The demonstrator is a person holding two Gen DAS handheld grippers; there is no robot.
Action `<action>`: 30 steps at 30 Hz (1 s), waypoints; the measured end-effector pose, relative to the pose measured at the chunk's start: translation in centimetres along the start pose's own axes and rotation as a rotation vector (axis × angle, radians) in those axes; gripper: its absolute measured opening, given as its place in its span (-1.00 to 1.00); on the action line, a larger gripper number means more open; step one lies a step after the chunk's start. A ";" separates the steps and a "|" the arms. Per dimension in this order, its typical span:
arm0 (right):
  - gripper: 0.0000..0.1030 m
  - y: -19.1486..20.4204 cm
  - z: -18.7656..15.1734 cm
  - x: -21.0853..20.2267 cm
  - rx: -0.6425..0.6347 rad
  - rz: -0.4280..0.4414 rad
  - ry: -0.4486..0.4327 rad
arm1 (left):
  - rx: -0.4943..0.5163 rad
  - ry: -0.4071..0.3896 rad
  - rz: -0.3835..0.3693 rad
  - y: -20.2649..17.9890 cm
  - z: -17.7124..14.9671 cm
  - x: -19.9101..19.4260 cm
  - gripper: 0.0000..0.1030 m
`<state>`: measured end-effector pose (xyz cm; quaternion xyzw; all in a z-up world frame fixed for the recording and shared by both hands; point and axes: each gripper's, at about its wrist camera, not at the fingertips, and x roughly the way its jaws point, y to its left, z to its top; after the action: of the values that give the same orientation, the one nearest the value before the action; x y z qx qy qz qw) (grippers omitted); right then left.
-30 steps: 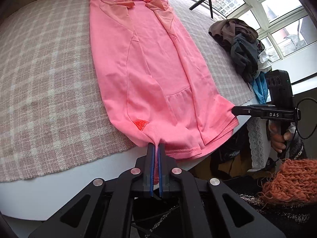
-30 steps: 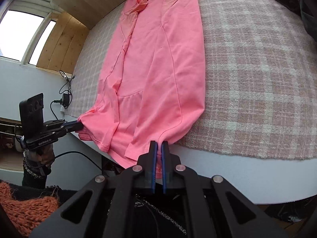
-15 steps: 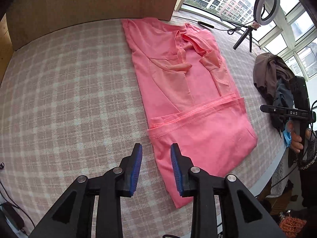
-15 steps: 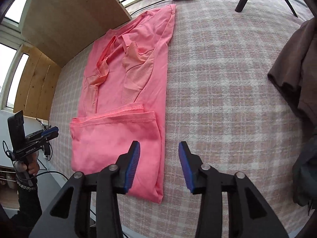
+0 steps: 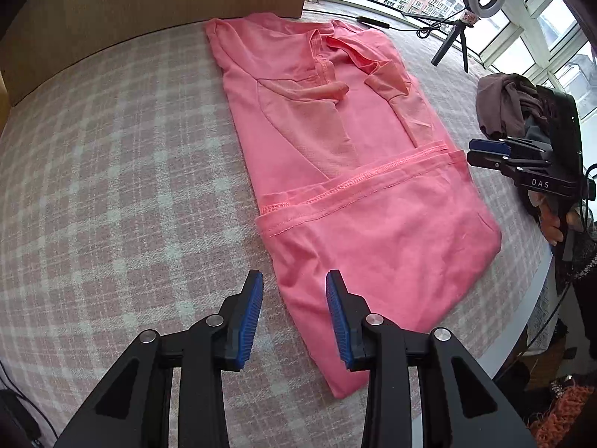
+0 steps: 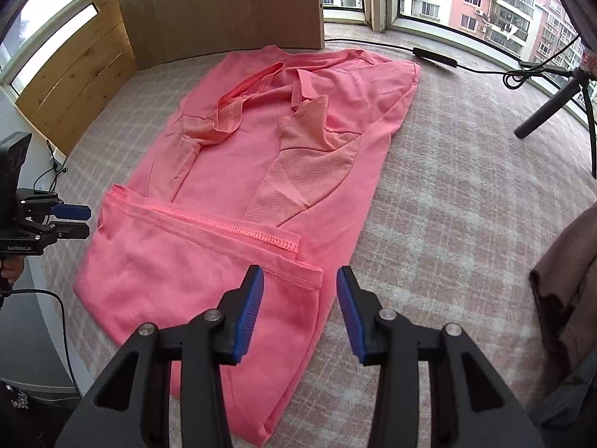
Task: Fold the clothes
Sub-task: 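Lift the hem with both tools, fold it toward the collar, release, then grasp the folded hem edge again with both tools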
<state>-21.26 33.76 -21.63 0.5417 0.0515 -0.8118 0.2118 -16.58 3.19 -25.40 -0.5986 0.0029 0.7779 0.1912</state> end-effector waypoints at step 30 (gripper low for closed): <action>-0.92 0.4 1.2 0.1 -0.116 0.164 0.012 | 0.120 -0.100 0.040 -1.3 2.8 -0.2 -0.94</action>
<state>-22.16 32.97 -21.16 0.5356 0.0550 -0.7842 0.3084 -18.70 4.97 -24.10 -0.5463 0.0521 0.8089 0.2109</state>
